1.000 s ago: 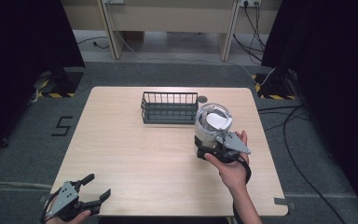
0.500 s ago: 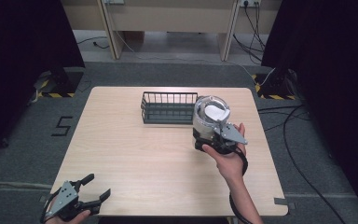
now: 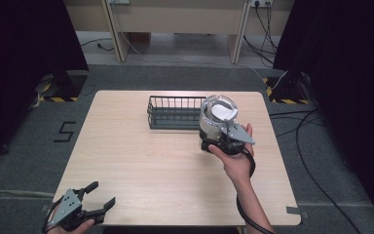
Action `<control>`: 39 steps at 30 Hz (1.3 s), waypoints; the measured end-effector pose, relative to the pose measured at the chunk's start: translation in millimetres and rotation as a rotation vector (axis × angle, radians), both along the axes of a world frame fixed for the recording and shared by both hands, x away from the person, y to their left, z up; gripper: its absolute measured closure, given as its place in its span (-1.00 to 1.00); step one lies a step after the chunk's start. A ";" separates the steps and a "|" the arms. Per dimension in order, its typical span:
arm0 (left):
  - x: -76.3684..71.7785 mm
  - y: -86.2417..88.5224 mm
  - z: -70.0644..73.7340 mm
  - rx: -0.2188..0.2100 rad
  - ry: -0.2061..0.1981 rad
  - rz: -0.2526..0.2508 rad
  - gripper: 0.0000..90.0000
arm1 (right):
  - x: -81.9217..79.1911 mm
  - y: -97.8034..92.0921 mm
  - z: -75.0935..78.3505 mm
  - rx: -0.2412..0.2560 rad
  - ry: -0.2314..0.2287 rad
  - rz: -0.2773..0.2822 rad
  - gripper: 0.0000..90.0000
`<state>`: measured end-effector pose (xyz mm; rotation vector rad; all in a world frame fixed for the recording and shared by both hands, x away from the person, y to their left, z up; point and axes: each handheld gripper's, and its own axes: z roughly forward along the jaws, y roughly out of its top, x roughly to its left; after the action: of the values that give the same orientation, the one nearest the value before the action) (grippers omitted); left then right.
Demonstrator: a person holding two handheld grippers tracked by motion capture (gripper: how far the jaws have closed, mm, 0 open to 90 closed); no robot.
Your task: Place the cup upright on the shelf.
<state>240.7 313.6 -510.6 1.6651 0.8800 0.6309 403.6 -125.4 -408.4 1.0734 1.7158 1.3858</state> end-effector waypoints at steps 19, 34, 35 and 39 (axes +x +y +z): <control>-0.6 1.2 0.3 0.002 -0.002 0.001 -0.68 | 21.1 10.1 7.3 0.002 -0.001 -0.002 -0.78; -2.4 2.8 0.3 0.000 -0.004 0.009 -0.68 | 37.1 17.2 12.8 0.007 0.004 -0.003 -0.78; -2.5 2.7 0.2 -0.003 -0.004 0.010 -0.68 | 38.1 18.0 13.3 0.009 0.005 -0.006 -0.78; -3.1 3.3 0.4 -0.003 -0.005 0.011 -0.68 | 41.4 19.7 15.0 0.002 0.001 -0.008 -0.78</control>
<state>237.5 316.9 -510.3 1.6560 0.8868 0.6409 444.9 -105.7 -393.5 1.0814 1.7091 1.3830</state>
